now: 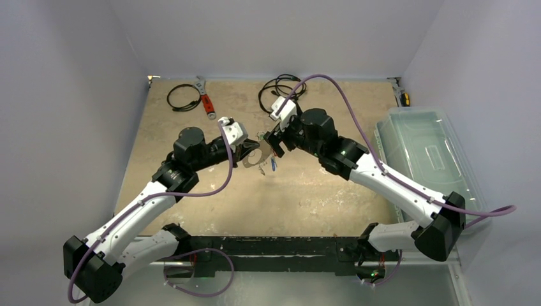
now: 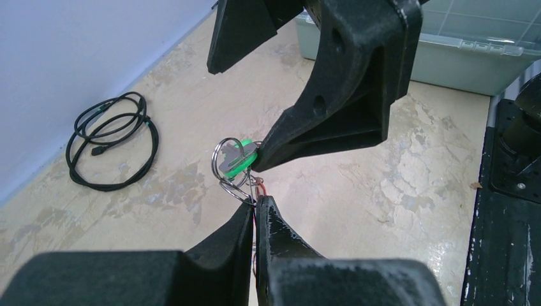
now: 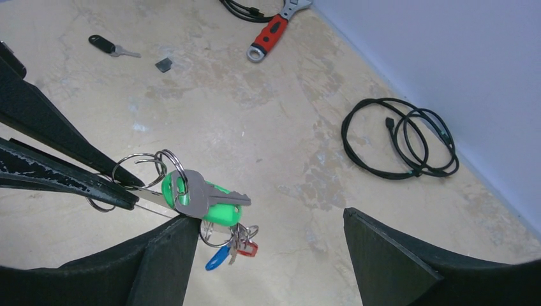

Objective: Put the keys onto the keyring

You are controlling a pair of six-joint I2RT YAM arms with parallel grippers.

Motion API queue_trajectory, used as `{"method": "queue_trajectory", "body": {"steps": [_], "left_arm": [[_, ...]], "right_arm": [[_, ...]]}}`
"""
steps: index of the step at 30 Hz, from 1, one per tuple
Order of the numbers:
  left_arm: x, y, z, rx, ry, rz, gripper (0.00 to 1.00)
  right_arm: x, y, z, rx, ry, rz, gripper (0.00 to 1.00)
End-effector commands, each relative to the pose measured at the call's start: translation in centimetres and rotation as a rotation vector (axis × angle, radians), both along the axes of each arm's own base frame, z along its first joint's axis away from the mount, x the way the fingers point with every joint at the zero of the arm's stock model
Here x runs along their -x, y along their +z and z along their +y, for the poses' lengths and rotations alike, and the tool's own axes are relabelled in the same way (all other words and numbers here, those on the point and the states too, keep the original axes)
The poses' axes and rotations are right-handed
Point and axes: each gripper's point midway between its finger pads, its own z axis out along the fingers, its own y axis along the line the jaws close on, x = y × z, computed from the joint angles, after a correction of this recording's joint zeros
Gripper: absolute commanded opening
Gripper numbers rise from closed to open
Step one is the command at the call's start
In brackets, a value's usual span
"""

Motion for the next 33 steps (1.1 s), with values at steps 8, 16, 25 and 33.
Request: {"method": "queue_trajectory", "body": {"steps": [8, 16, 25, 33], "left_arm": [[0.5, 3.0, -0.3, 0.043, -0.030, -0.063, 0.00], [0.6, 3.1, -0.3, 0.044, -0.035, -0.064, 0.00], [0.7, 3.1, -0.3, 0.045, -0.036, -0.065, 0.00], [1.0, 3.2, -0.4, 0.048, -0.052, -0.070, 0.00]], "right_arm": [[-0.4, 7.2, -0.8, -0.101, -0.033, -0.144, 0.88], [-2.2, 6.9, -1.4, -0.090, -0.123, -0.136, 0.90], [-0.7, 8.0, -2.6, -0.215, 0.035, -0.084, 0.88], [4.0, 5.9, -0.7, -0.204, 0.382, 0.010, 0.79]]}}
